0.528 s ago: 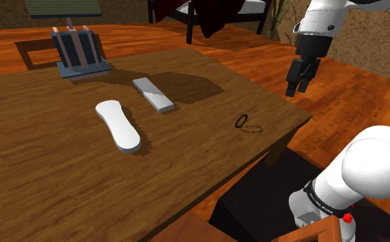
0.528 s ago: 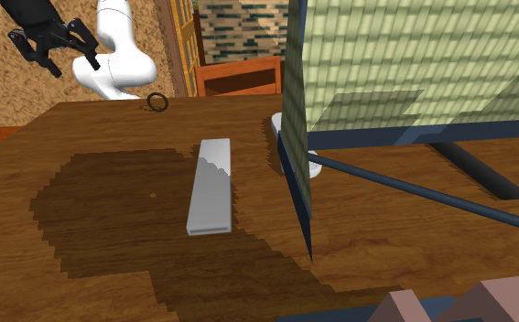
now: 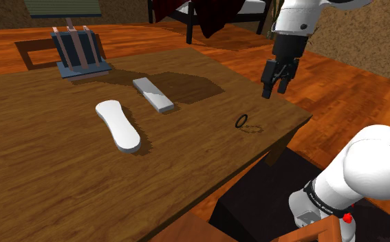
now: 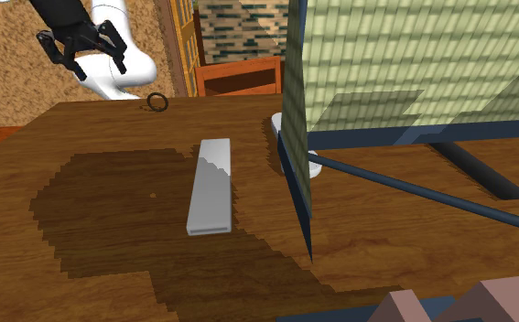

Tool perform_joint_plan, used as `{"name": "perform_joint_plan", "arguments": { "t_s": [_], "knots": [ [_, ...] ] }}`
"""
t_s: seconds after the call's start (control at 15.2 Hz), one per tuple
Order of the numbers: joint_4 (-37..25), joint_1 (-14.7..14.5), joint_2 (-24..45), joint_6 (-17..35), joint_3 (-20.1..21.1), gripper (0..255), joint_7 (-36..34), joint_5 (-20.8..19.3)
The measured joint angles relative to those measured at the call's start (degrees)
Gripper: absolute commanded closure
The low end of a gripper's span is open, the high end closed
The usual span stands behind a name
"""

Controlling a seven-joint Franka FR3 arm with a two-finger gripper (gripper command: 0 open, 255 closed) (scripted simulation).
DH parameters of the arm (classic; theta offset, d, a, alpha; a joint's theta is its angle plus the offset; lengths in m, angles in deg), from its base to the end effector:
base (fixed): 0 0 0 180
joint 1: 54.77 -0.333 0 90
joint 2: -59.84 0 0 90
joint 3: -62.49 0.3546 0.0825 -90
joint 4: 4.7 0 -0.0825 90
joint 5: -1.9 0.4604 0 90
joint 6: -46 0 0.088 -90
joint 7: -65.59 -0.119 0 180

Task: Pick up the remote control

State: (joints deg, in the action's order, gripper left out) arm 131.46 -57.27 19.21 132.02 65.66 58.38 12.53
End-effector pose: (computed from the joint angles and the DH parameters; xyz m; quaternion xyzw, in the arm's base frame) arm 0.3614 0.0625 0.5626 -0.9935 0.0228 0.0903 0.0656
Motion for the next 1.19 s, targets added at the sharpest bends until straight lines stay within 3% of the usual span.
{"name": "perform_joint_plan", "arguments": {
  "t_s": [0.66,1.19],
  "knots": [
    [-11.02,-2.86,15.52,7.38,11.06,0,-12.40,4.19],
    [-24.56,-4.38,30.83,10.76,18.37,0,-22.91,1.53]
  ]
}}
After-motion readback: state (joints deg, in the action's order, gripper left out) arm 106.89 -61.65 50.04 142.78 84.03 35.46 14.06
